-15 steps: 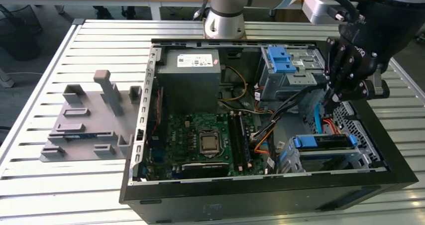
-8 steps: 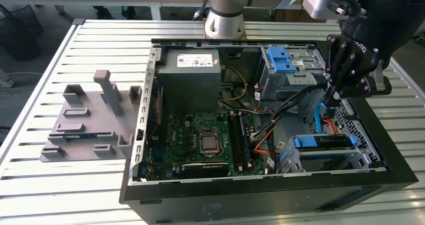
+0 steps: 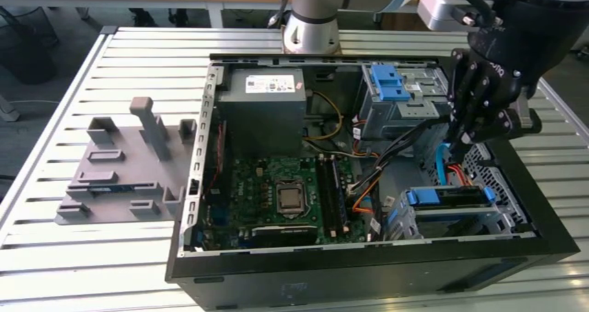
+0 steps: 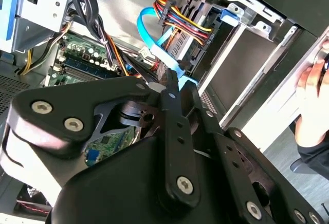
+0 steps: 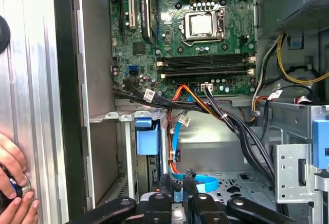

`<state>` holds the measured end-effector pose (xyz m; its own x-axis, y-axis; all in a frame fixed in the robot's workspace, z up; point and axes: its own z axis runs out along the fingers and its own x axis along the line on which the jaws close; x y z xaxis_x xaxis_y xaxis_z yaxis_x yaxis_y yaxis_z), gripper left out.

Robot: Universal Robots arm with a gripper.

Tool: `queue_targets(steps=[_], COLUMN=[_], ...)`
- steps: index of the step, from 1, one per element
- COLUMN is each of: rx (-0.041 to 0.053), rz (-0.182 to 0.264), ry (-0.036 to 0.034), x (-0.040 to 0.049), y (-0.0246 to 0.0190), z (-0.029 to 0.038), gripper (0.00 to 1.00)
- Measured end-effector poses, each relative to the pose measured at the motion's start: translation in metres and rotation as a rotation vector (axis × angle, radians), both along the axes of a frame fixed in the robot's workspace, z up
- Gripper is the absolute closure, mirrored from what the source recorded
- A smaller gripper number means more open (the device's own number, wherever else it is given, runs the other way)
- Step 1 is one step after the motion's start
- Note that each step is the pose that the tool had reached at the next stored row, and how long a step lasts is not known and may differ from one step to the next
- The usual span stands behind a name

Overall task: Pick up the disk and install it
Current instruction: 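Insert the second disk wire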

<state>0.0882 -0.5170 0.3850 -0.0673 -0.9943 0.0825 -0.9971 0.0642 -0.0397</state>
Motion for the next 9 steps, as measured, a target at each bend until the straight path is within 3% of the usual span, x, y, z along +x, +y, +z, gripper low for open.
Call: queue_targets(steps=[6, 7, 9], rx=[0.0001, 0.0, 0.0001], rz=[0.0, 0.0, 0.0], ry=[0.0, 0.0, 0.0], x=[0.0, 0.0, 0.0], y=[0.0, 0.0, 0.0], z=[-0.0027, -0.0032, -0.0042], gripper=[0.75, 0.69, 0.69])
